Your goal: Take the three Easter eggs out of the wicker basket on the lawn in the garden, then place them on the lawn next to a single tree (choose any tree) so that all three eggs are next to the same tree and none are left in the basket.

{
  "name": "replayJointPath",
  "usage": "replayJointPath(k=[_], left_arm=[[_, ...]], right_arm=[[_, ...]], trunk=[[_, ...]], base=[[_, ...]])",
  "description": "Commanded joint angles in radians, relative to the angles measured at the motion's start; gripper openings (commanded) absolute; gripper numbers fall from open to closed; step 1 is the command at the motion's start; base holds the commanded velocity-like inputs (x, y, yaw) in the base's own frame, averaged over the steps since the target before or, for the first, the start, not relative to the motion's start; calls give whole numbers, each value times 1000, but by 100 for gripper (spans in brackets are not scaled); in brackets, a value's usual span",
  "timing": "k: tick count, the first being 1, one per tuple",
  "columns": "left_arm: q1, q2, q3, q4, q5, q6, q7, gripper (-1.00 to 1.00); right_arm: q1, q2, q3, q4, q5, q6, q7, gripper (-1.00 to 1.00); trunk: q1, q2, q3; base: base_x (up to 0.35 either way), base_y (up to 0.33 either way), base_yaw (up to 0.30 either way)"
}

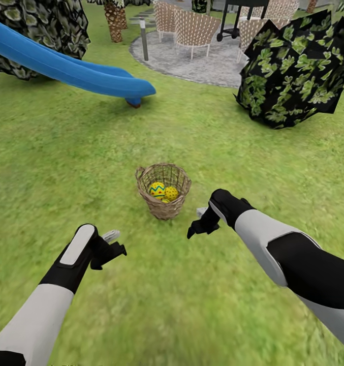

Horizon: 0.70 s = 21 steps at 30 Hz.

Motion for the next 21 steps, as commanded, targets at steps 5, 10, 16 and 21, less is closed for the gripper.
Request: replayJointPath(k=[5, 10, 16, 21], left_arm=[[-1, 0, -17, 3, 8, 4, 10, 100], [-1, 4, -20, 20, 5, 4, 10, 100], [-1, 5, -21, 35, -22, 4, 10, 100], [-1, 3, -21, 41, -56, 3, 8, 100]], right_arm=[[0, 0, 2, -5, 4, 2, 6, 100], [0, -1, 0, -10, 4, 2, 5, 100], [-1, -3, -7, -35, 4, 2, 6, 100], [-1, -10, -12, -90, 4, 2, 6, 100]], trunk=[[0, 0, -1], [0, 0, -2], [0, 0, -5], [0, 0, -6]], base=[[260, 65, 280], [323, 72, 280], [333, 70, 228], [332, -5, 63]])
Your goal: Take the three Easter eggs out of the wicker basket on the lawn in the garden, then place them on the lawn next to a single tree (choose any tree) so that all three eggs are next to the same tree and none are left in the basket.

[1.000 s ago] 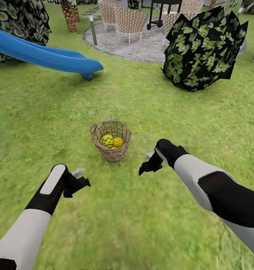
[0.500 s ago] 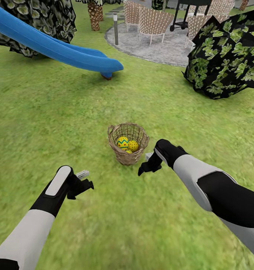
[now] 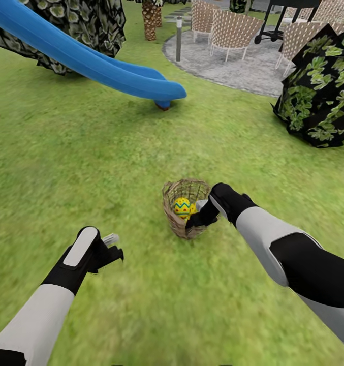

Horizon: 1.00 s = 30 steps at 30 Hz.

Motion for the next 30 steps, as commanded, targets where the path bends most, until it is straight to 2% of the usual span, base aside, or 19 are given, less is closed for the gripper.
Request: replayJointPath(k=[1, 7, 12, 16, 21, 25, 30], left_arm=[[-1, 1, -3, 0, 6, 3, 10, 100], [-1, 0, -4, 23, -6, 3, 8, 100], [-1, 0, -3, 29, -10, 3, 8, 100], [-1, -3, -4, 42, -11, 2, 5, 100], [-1, -2, -4, 68, -16, -1, -42, 100], [-1, -2, -4, 104, -42, -2, -74, 100], [-1, -1, -4, 132, -100, -2, -112, 100]], right_arm=[[0, -2, 3, -7, 5, 3, 6, 100], [-1, -19, 0, -22, 6, 1, 6, 100], [-1, -46, 1, -86, 10, 3, 3, 100], [-1, -56, 0, -114, 11, 3, -33, 100], [-1, -58, 1, -124, 10, 3, -99, 100], [-1, -56, 7, -124, 10, 3, -114, 100], [-1, -54, 11, -120, 8, 1, -118, 100]], trunk=[[1, 0, -1], [1, 0, -1], [1, 0, -1], [1, 0, -1], [1, 0, -1], [1, 0, -1], [1, 0, -1]], base=[[303, -138, 22], [281, -213, 6], [273, -240, 1], [272, -243, 0], [273, -239, 0], [289, -198, 0], [315, -136, 0]])
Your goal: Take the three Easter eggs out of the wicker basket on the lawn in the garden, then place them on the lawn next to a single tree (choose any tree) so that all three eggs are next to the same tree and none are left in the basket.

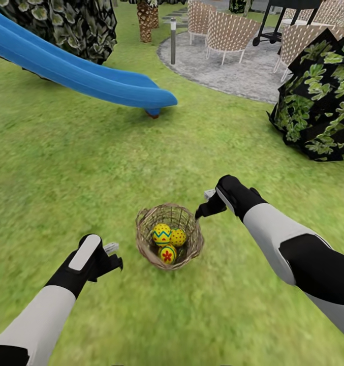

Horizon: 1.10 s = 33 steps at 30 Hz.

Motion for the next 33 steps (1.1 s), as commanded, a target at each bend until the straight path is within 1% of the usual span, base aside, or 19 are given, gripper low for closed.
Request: replayJointPath(k=[1, 5, 8, 12, 15, 18, 23, 33], left_arm=[[-1, 1, -4, 10, 3, 1, 3, 100], [-1, 2, -4, 38, -5, -1, -17, 100], [-1, 3, -4, 48, -9, -1, -31, 100], [1, 3, -4, 73, -18, -19, -41, 100], [3, 3, -4, 100, -29, -44, -44, 100], [5, 3, -4, 108, -34, -57, -45, 100], [5, 2, -5, 111, -35, -63, -45, 100], [6, 2, -5, 112, -35, -64, -45, 100]], right_arm=[[-1, 1, 6, 3, 6, 2, 7, 100], [-1, 5, 8, 30, 6, 1, 11, 100], [-1, 16, 11, 84, 5, 0, 15, 100], [0, 43, 11, 150, 3, -7, 15, 100], [-1, 52, 11, 178, 4, -39, 12, 100], [0, 55, 12, 210, 6, -63, 11, 100], [-1, 55, 10, 238, 7, -91, 10, 100], [-1, 54, 6, 245, 10, -107, 9, 100]], trunk=[[1, 0, -1], [1, 0, -1], [1, 0, -1], [1, 0, -1], [1, 0, -1], [1, 0, -1], [20, -35, -16], [58, -105, -48]], base=[[331, -53, 0], [334, 33, 0], [282, 93, 0], [89, 31, 0], [23, 8, 0], [6, 2, 0], [1, 0, 0], [0, 0, 0]])
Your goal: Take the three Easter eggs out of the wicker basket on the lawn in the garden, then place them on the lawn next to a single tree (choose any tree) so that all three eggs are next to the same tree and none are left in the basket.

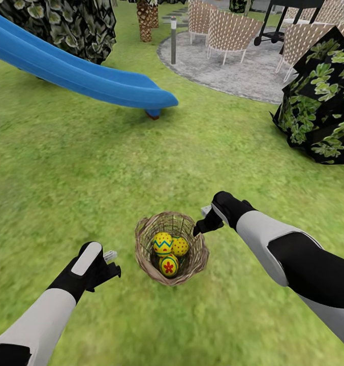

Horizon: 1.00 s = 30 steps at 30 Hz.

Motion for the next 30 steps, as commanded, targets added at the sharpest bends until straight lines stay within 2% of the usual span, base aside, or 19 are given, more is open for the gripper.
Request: replayJointPath(k=[1, 10, 20, 30], left_arm=[[0, 1, -5, -1, 10, 1, 10, 100], [1, 2, -5, 7, 10, 1, 9, 100], [1, 6, -5, 34, 6, 0, -30, 100], [1, 7, -5, 42, 5, -1, -31, 100]], right_arm=[[-1, 0, 3, -1, 6, 1, 7, 100], [0, 0, 4, 41, 8, -1, 5, 100], [-1, -1, 2, 119, 10, -18, 5, 100], [1, 0, 4, 142, 8, -38, 5, 100]], trunk=[[4, -8, -4], [38, -71, -32], [77, -141, -63], [115, -211, -95]], base=[[0, 0, 0], [0, 0, 0], [0, 0, 0], [0, 0, 0]])
